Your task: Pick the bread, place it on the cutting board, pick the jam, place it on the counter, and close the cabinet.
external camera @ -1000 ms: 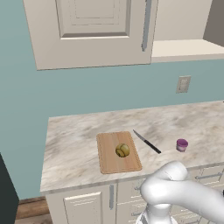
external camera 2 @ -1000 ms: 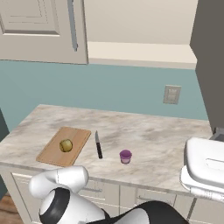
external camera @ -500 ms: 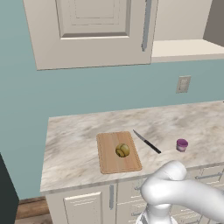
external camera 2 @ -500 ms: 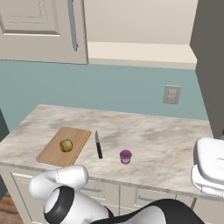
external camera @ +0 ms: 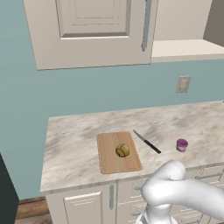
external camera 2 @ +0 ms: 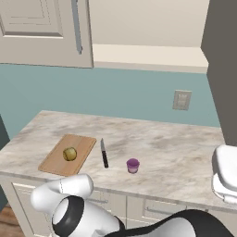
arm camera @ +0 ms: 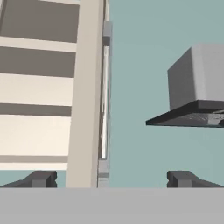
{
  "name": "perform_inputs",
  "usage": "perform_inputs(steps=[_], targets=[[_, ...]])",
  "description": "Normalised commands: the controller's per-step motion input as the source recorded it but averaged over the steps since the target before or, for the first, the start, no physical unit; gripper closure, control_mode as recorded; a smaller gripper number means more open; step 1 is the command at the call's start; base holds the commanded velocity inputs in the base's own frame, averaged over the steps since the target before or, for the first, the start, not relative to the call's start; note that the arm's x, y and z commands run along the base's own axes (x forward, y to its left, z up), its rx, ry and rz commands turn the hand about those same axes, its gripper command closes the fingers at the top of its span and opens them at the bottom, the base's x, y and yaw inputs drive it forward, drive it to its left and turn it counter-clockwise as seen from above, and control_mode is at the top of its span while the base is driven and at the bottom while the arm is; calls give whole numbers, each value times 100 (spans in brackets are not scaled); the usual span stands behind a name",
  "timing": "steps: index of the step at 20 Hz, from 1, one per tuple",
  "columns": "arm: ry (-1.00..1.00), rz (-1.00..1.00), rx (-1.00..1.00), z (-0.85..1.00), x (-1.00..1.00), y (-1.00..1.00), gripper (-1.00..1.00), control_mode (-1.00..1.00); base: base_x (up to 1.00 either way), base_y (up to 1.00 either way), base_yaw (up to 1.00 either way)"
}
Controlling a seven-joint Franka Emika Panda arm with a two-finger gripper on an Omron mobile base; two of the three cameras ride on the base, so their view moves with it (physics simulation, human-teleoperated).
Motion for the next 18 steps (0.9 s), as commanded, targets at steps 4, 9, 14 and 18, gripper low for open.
perform_inputs(steps=[4, 9, 14, 18], targets=[[0, 3, 0, -2, 9, -19, -100, -100, 0, 0, 0], [0, 3, 0, -2, 9, -18, -100, -100, 0, 0, 0], [0, 3, 0, -4, 12, -17, -100, -100, 0, 0, 0], [0, 4, 0, -6, 19, -13, -100, -100, 0, 0, 0]])
